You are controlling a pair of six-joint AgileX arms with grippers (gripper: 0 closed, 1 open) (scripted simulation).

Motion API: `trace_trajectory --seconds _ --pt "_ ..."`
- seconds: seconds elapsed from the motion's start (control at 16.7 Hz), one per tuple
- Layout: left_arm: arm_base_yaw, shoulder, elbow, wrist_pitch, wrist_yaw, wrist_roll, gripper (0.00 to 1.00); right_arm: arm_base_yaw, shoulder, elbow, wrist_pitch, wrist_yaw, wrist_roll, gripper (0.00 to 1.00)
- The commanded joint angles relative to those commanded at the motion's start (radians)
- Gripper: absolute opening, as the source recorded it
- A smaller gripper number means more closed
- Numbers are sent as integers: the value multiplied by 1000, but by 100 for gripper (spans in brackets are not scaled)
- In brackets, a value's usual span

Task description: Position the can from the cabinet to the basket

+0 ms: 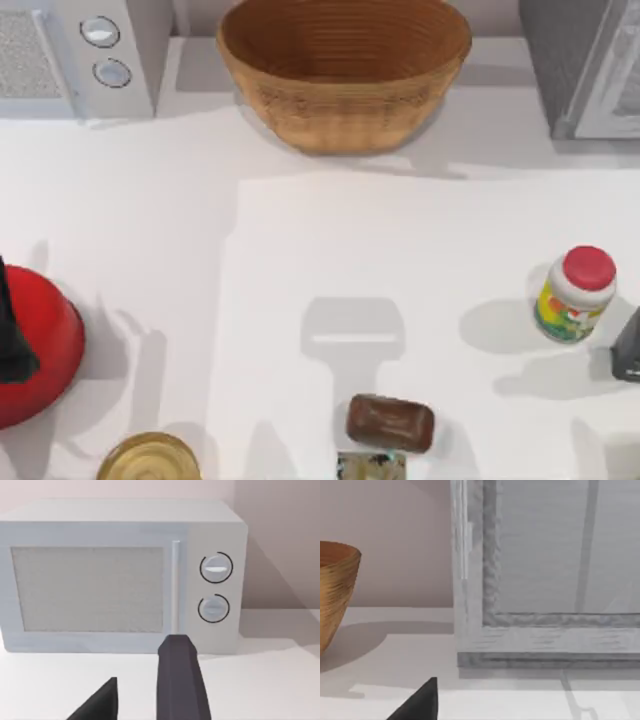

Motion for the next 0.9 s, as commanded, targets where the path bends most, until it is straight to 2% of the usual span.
trace_trajectory --seconds 0.24,0.42,0.9 --pt "0 0 0 0 0 0 100 4 28 32 -9 4 0 100" --pt "0 0 0 0 0 0 100 18 134 158 -42 20 2 100" --pt "0 0 0 0 0 0 100 86 647 812 -205 99 8 100"
